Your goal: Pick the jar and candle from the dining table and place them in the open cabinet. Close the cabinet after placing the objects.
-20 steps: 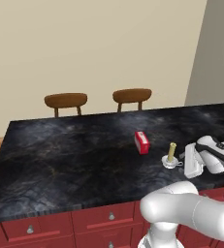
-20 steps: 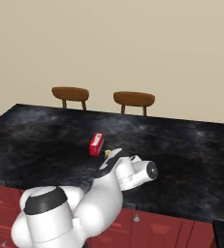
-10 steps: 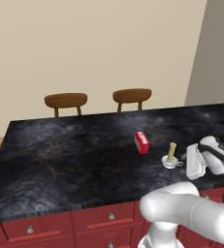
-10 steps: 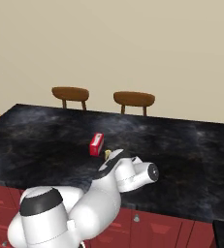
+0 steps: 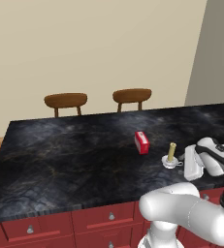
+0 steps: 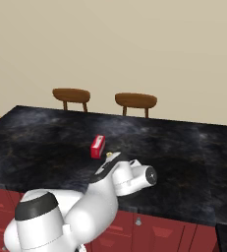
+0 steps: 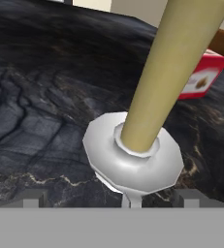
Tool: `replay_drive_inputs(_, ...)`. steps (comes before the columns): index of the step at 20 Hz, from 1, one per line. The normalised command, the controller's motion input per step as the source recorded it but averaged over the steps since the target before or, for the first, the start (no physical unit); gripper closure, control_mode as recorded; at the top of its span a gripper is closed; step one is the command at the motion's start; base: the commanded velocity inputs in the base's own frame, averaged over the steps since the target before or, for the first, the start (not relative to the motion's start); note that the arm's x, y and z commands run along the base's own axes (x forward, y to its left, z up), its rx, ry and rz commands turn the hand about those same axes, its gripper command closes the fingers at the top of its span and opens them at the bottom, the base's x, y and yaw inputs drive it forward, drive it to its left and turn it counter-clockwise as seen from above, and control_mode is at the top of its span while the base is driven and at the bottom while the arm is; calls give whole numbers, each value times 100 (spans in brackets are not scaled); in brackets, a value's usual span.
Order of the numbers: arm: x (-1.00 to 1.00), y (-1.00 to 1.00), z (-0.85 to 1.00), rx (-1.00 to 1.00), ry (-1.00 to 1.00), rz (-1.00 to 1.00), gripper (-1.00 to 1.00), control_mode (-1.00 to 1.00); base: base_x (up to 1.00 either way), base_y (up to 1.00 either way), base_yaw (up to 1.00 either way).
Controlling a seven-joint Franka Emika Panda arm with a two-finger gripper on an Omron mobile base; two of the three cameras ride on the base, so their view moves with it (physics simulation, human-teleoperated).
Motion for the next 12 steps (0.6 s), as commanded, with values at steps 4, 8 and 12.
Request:
replay_drive_inputs(4, 12, 0, 0, 0, 0, 0, -100, -100, 0, 0, 0)
replay_drive_inputs(8, 0, 0, 0, 0, 0, 0, -100, -100, 0, 0, 0)
replay_drive_inputs(12, 0, 0, 0, 0, 0, 0, -100, -100, 0, 0, 0)
